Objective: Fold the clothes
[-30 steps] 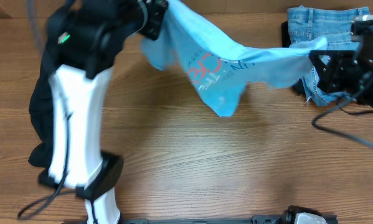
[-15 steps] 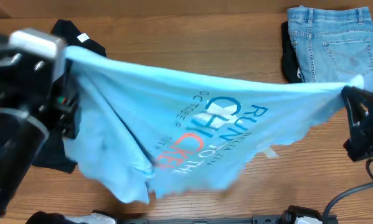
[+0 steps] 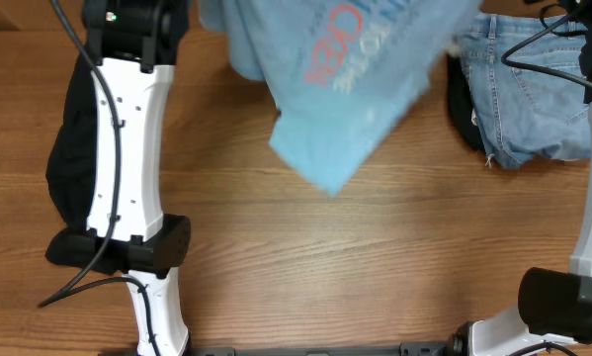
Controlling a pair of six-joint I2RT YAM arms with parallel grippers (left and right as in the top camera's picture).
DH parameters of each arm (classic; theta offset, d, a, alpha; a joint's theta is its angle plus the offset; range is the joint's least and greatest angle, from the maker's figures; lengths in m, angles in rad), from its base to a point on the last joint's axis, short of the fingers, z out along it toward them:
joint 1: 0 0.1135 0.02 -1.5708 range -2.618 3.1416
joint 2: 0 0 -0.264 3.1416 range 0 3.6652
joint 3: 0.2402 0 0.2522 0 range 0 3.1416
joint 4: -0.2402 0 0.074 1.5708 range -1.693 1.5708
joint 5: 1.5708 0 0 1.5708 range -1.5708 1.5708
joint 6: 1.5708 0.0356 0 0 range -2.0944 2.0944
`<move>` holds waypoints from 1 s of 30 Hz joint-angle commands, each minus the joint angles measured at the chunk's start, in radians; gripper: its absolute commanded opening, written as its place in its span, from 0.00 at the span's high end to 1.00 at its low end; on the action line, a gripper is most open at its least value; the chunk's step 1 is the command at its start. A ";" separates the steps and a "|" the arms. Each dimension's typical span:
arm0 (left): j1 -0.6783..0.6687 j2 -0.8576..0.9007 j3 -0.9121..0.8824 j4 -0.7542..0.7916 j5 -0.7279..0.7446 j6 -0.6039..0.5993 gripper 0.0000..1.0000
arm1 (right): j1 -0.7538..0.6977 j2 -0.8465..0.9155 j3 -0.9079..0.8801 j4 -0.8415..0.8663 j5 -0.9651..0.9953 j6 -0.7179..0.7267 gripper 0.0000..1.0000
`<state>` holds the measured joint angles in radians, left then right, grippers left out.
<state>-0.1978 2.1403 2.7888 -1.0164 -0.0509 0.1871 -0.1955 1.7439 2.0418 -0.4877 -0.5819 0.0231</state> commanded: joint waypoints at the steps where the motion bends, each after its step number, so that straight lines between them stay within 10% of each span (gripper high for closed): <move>1: 0.043 -0.045 0.020 -0.052 0.048 0.027 0.96 | 0.000 -0.047 0.027 -0.006 -0.010 -0.006 0.96; 8: 0.053 -0.033 -0.060 -0.605 0.080 0.007 0.78 | 0.013 -0.043 -0.004 -0.753 0.028 -0.160 0.96; 9: 0.053 -0.033 -0.090 -0.669 0.115 0.009 0.62 | 0.013 -0.043 -0.027 -0.841 0.052 -0.174 0.96; 13: 0.053 -0.032 -0.211 -0.673 0.182 0.011 0.34 | 0.013 -0.043 -0.074 -0.997 0.122 -0.188 0.25; 15: 0.053 -0.032 -0.272 -0.673 0.182 0.043 0.32 | 0.013 -0.043 -0.074 -1.032 0.150 -0.188 0.10; 21: 0.053 -0.032 -0.481 -0.593 0.202 0.074 0.32 | 0.013 -0.043 -0.074 -1.001 0.155 -0.188 0.07; 30: 0.070 -0.027 -0.878 -0.052 0.155 0.009 0.30 | 0.024 -0.032 -0.185 -0.845 0.109 -0.187 0.07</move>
<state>-0.1455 2.1193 1.9697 -1.1530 0.1356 0.2432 -0.1814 1.7176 1.9129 -1.3800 -0.4526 -0.1577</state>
